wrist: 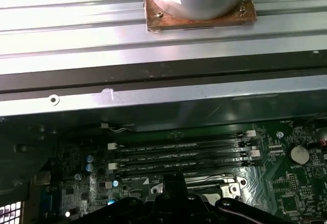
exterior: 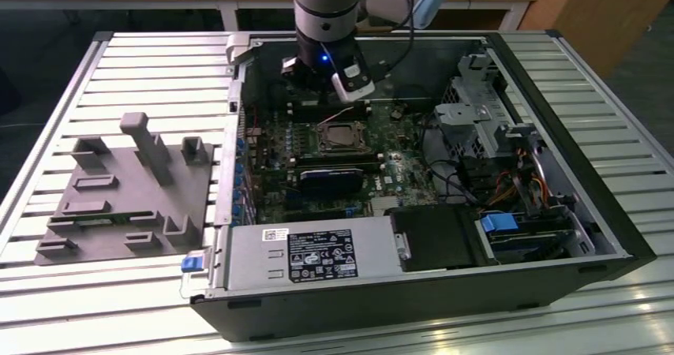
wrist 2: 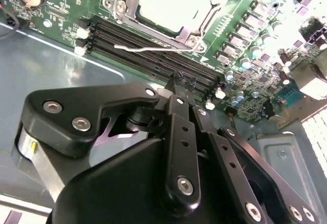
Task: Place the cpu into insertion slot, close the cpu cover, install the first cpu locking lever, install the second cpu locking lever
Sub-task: 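Install the first cpu locking lever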
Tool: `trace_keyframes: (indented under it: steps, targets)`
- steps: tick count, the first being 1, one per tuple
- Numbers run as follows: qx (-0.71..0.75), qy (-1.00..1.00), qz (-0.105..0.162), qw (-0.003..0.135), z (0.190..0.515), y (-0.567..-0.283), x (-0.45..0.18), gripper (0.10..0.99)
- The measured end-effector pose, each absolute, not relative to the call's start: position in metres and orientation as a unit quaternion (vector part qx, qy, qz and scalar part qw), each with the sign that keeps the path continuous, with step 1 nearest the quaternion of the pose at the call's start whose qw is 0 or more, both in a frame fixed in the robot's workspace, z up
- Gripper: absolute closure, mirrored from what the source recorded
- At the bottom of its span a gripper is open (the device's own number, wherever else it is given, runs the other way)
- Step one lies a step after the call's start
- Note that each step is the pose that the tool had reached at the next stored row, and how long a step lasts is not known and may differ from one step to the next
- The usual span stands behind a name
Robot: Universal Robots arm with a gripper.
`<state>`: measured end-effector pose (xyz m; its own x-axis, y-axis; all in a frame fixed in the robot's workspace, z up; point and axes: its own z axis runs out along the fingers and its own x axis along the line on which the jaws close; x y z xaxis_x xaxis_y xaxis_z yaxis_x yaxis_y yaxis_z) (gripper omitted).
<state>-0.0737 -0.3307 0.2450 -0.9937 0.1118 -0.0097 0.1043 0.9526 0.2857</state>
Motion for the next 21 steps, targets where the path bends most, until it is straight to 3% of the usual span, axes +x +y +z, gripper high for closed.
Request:
trace_keyframes:
  steps: [7, 11, 21]
  targets:
    - [0.048, 0.986, 0.146, 0.058, 0.243, -0.331, -0.077, 0.984]
    - [0.046, 0.985, 0.147, 0.074, 0.242, -0.331, -0.078, 0.984]
    - [0.045, 0.984, 0.151, 0.08, 0.23, -0.331, -0.078, 0.984]
